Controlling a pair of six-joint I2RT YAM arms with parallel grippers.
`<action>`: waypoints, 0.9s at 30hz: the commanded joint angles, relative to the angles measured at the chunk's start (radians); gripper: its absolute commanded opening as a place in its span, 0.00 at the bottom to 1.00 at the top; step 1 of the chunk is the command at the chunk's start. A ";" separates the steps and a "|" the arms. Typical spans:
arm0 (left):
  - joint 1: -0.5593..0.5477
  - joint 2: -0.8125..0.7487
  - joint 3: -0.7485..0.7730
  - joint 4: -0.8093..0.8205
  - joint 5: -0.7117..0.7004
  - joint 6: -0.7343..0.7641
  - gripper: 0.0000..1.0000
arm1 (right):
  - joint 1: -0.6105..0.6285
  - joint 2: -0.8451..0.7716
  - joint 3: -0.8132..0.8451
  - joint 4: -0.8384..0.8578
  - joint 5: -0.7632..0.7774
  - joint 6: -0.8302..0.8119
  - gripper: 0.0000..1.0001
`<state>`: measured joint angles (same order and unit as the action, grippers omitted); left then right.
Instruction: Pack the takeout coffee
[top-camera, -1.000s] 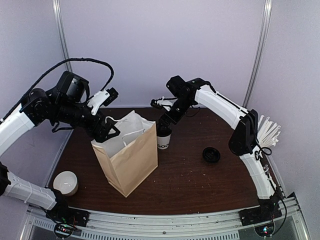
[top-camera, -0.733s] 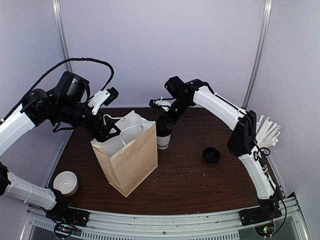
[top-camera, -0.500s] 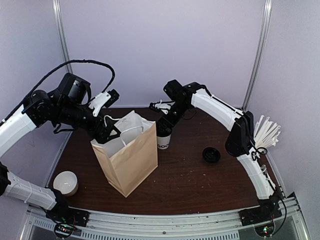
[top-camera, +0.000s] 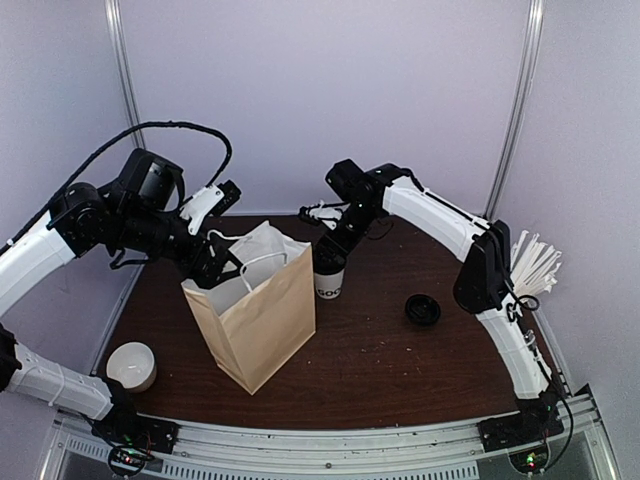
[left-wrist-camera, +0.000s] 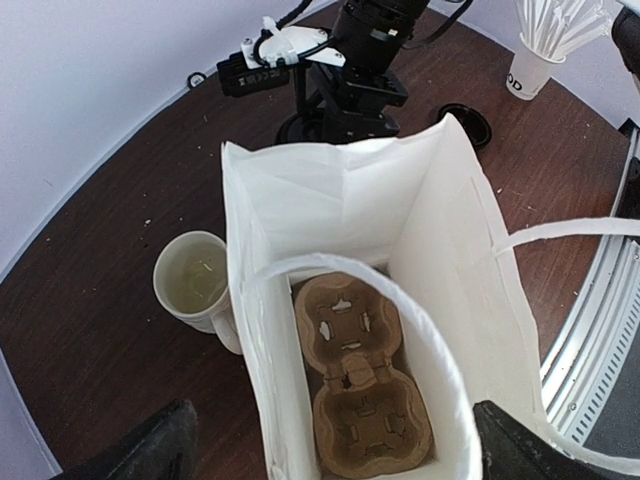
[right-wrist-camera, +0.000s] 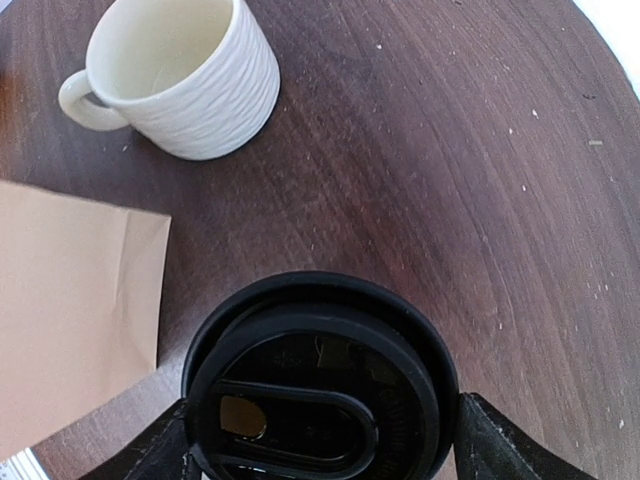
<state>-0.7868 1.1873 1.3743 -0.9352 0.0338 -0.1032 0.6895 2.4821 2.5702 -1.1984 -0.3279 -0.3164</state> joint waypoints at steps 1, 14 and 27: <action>0.005 -0.019 -0.001 0.074 0.007 0.011 0.98 | 0.004 -0.183 -0.098 0.011 0.041 -0.016 0.80; 0.005 -0.006 0.009 0.139 0.050 0.036 0.97 | -0.015 -0.575 -0.629 0.043 -0.077 -0.065 0.81; 0.005 0.108 0.127 0.161 0.091 -0.055 0.98 | -0.048 -0.958 -1.198 0.077 -0.145 -0.324 0.83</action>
<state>-0.7864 1.2762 1.4513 -0.8043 0.1078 -0.1146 0.6487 1.5692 1.4445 -1.1519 -0.4423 -0.5468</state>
